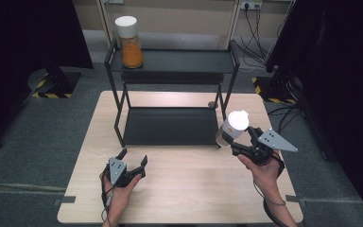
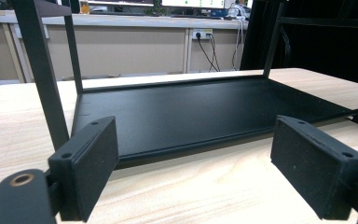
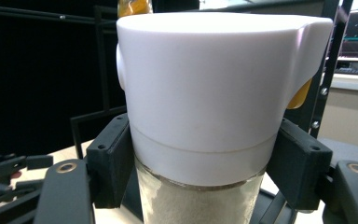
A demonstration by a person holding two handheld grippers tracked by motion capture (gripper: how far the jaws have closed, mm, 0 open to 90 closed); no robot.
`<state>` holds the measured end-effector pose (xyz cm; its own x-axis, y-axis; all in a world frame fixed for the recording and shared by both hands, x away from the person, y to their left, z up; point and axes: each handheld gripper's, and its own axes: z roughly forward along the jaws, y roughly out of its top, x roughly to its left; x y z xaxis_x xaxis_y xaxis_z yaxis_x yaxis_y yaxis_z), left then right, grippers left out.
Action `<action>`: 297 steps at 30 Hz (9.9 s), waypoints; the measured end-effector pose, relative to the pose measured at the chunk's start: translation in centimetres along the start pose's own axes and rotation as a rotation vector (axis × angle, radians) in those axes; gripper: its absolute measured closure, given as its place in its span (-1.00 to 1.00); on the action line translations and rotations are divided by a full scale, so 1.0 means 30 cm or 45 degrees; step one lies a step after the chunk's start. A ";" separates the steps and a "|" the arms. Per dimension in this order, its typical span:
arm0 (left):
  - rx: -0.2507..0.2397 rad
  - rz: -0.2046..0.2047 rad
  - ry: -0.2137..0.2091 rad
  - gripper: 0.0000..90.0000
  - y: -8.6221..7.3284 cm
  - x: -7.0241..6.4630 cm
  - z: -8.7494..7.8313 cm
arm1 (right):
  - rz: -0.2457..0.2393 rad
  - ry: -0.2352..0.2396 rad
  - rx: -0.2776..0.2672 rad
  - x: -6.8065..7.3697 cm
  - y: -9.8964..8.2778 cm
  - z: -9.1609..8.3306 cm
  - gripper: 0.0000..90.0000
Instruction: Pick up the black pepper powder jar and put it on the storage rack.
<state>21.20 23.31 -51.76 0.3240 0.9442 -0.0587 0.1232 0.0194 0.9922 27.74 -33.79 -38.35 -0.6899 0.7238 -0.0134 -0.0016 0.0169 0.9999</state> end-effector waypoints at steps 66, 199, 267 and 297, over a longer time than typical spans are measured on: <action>0.005 0.000 -0.006 -0.68 0.002 -0.001 0.005 | 0.005 -0.055 -0.189 -0.050 0.372 0.231 -0.32; -0.003 0.003 -0.004 -0.67 -0.001 -0.003 0.004 | 0.012 -0.218 0.052 -0.071 0.501 0.473 -0.95; -0.007 -0.006 0.013 -0.69 -0.003 -0.009 0.002 | 0.025 -0.065 0.161 -0.004 0.143 0.204 -0.96; -0.012 -0.004 0.018 -0.69 -0.005 -0.011 0.001 | 0.119 0.016 0.322 0.025 -0.095 0.132 -0.95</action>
<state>21.10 22.97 -51.90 0.3100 0.9488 -0.0603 0.1153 0.0254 0.9930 30.10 -30.56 -41.25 -0.6876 0.7216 0.0806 0.2422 0.1233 0.9624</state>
